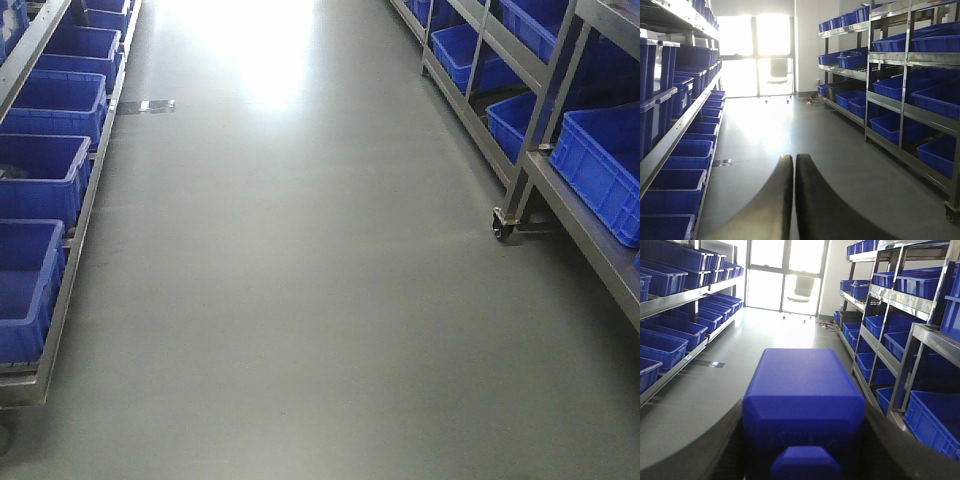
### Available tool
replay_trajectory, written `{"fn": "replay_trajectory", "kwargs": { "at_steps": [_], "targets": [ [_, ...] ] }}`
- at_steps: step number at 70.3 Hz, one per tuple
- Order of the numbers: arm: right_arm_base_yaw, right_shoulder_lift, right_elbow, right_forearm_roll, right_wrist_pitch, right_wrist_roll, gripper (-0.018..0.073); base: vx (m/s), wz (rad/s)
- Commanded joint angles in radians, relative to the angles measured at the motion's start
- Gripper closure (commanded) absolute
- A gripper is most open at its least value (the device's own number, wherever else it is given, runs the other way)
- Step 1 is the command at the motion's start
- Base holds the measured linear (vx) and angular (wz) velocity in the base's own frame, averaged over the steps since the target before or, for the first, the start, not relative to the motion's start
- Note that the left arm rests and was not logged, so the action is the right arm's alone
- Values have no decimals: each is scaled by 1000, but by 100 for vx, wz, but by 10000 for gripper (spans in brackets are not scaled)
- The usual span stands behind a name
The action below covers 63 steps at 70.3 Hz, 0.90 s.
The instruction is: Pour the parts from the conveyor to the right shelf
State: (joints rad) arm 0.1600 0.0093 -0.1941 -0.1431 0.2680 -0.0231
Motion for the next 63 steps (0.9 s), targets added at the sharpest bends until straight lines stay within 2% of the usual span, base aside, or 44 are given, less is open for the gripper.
{"fn": "replay_trajectory", "kwargs": {
  "at_steps": [1, 35, 63],
  "targets": [
    [-4, 15, -29, -10, -86, -12, 568, 21, -3],
    [-4, 15, -29, -10, -86, -12, 568, 34, -23],
    [-4, 15, -29, -10, -86, -12, 568, 46, 9]
  ]
}}
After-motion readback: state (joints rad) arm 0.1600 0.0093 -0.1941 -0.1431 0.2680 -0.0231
